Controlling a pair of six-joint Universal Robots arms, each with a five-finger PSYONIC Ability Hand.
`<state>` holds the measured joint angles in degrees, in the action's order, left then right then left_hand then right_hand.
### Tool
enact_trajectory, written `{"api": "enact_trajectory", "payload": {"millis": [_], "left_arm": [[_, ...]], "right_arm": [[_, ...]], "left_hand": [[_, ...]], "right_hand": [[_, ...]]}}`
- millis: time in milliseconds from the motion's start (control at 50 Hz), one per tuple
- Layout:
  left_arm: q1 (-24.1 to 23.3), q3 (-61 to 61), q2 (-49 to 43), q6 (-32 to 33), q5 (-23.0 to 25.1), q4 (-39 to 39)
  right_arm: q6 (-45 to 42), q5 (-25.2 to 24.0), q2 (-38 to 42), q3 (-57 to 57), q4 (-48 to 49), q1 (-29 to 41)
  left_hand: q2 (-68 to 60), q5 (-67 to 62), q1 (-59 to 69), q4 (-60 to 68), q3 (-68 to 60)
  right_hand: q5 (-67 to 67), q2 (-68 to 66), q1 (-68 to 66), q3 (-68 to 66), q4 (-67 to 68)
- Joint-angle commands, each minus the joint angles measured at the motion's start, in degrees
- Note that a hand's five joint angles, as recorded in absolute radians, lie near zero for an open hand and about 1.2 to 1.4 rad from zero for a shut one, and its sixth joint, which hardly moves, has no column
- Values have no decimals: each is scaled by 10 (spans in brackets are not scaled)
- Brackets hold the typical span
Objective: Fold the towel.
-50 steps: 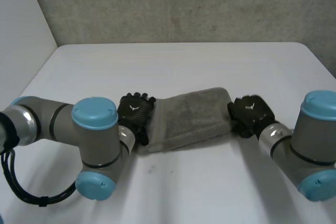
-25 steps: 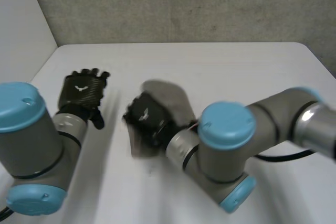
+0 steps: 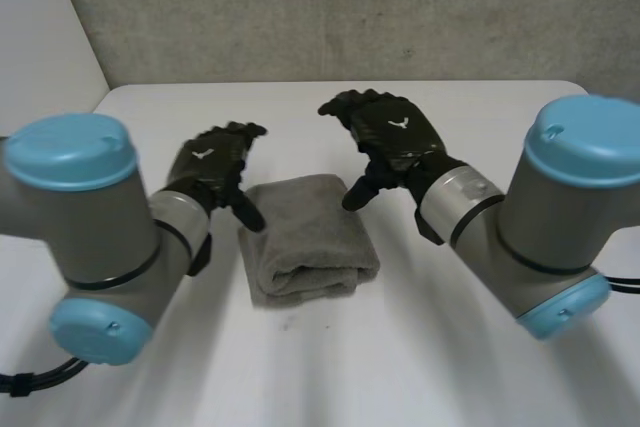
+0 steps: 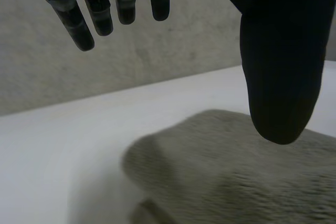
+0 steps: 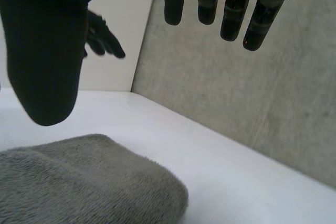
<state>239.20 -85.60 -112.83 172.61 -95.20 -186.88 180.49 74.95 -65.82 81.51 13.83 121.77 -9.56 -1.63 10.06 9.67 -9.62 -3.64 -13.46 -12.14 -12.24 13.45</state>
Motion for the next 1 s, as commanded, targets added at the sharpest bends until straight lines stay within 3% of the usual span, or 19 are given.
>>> {"api": "enact_trajectory", "payload": {"millis": [20,220,440,520,600,660,840,940,1000], "left_arm": [[-45,90,-108,-22,-8,51],[-44,91,-154,-10,-73,51],[-44,73,-151,40,-75,53],[-46,76,-130,62,-75,56],[-45,85,-55,67,-74,70],[-41,100,13,63,-73,87],[-7,144,152,61,-63,169],[48,172,225,55,16,265],[63,168,238,54,54,281]], "right_arm": [[21,-10,56,-71,-120,-16],[-93,-14,205,-201,-219,-12],[-189,0,244,-240,-228,-8],[-176,5,174,-227,-227,-8],[-104,23,65,-207,-220,-23],[-79,35,29,-202,-220,-36],[-51,142,-158,-146,-228,-75],[-67,162,-238,-98,-227,-77],[-80,165,-271,-72,-230,-78]], "left_hand": [[-18,2,13,17,-18],[-10,11,5,9,-9],[-7,14,2,5,-6],[-7,14,2,5,-6],[-7,14,2,5,-6],[-5,16,0,4,-4],[-4,16,-1,3,-4],[-4,16,-1,3,-4],[-4,16,-1,3,-4]], "right_hand": [[36,35,21,22,-35],[36,35,21,22,-35],[36,35,21,22,-35],[36,35,21,22,-35],[36,35,21,22,-35],[36,35,21,22,-35],[36,35,21,22,-35],[36,35,21,22,-35],[36,35,21,22,-35]]}}
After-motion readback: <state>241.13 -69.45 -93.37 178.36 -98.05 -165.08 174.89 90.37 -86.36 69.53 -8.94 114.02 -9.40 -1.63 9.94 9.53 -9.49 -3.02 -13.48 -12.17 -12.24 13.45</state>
